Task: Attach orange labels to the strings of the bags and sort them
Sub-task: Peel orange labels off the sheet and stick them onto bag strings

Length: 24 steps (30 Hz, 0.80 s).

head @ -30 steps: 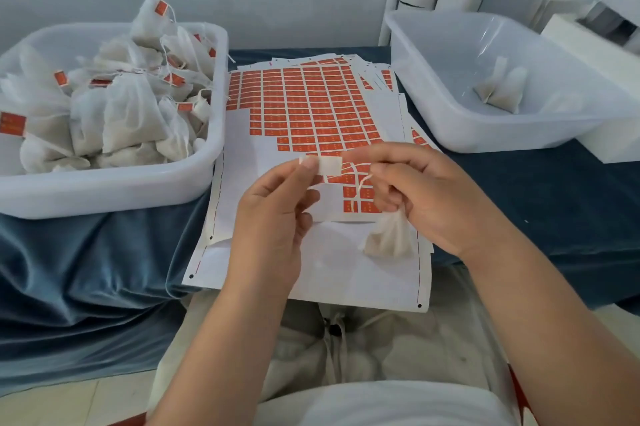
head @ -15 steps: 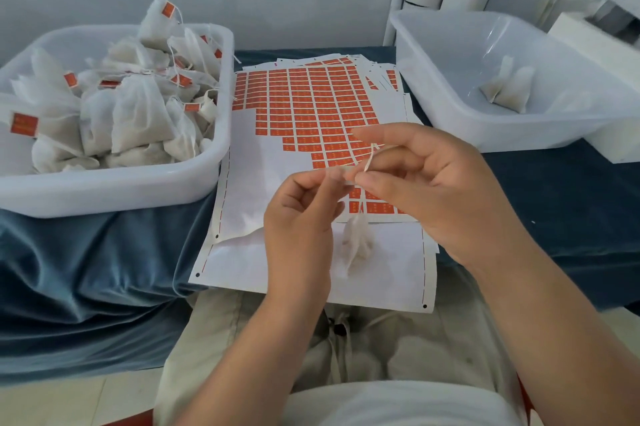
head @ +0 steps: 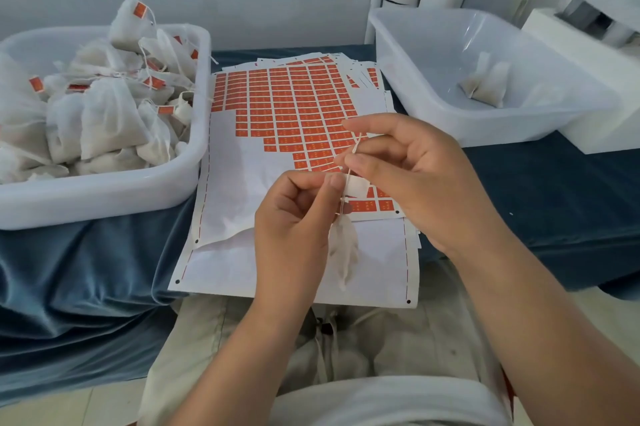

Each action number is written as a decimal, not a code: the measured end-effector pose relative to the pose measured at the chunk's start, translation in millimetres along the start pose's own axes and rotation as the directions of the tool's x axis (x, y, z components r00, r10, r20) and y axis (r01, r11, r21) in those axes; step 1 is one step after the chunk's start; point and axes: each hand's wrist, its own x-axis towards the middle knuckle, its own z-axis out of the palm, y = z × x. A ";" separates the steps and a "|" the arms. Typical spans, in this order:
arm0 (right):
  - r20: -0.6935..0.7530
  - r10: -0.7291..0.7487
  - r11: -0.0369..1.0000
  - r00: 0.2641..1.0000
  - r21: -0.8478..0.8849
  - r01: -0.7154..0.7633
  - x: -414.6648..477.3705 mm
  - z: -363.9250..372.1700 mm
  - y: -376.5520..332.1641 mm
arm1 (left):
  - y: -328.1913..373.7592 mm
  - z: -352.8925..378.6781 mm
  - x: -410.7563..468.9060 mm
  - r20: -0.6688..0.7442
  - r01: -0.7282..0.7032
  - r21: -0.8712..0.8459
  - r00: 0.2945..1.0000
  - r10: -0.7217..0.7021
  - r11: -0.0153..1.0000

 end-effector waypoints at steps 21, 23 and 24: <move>-0.027 0.179 0.867 0.983 0.477 -0.145 6.4 10.2 28.6 | 10.3 -20.2 16.1 0.214 0.201 0.002 0.957 -0.197 0.980; -0.020 0.155 0.861 0.988 0.493 -0.125 4.6 12.5 27.5 | 8.7 -21.1 18.1 0.226 0.316 -0.075 0.929 -0.293 0.946; -0.014 0.138 0.861 0.990 0.496 -0.113 3.4 13.7 26.9 | 8.5 -21.4 18.7 0.268 0.353 -0.093 0.909 -0.318 0.931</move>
